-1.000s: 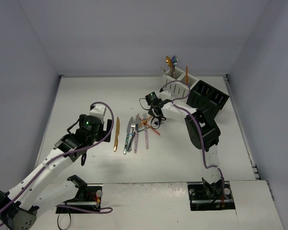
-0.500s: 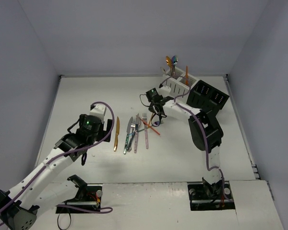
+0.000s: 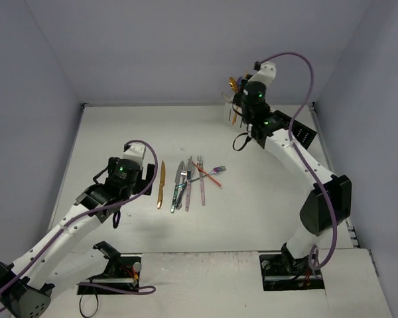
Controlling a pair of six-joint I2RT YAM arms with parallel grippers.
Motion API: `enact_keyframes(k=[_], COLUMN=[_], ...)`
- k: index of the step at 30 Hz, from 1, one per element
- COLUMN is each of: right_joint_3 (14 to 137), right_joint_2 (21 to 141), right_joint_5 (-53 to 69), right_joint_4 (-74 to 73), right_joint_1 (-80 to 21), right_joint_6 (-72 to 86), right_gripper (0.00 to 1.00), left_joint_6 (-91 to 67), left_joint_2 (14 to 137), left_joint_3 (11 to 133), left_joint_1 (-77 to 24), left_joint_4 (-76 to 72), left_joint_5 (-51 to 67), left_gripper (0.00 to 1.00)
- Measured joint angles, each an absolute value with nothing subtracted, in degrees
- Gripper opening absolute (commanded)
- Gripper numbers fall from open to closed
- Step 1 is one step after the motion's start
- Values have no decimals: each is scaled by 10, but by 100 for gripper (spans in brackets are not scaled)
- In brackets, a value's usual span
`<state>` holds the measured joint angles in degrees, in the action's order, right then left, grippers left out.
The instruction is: Sort the eating utensils into containers
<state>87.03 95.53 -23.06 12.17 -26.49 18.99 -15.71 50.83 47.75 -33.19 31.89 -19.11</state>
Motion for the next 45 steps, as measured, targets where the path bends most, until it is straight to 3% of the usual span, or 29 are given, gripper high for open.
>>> enact_keyframes(k=[7, 15, 22, 45], right_joint_3=[826, 823, 830, 802], right_joint_2=[973, 1075, 1147, 1222], right_joint_5=[-219, -198, -191, -153], right_joint_4=[290, 440, 488, 607], right_joint_1=[-153, -136, -117, -94], right_joint_6=[79, -26, -63, -75], right_gripper=[0, 0, 0, 0], left_joint_6=[-155, -149, -141, -139], left_joint_2=[507, 490, 481, 460], left_joint_3=[476, 465, 452, 441], left_joint_1=[-332, -332, -332, -350], left_joint_4=[315, 299, 292, 284], left_joint_5=[-196, -198, -206, -231], left_gripper=[84, 84, 84, 84])
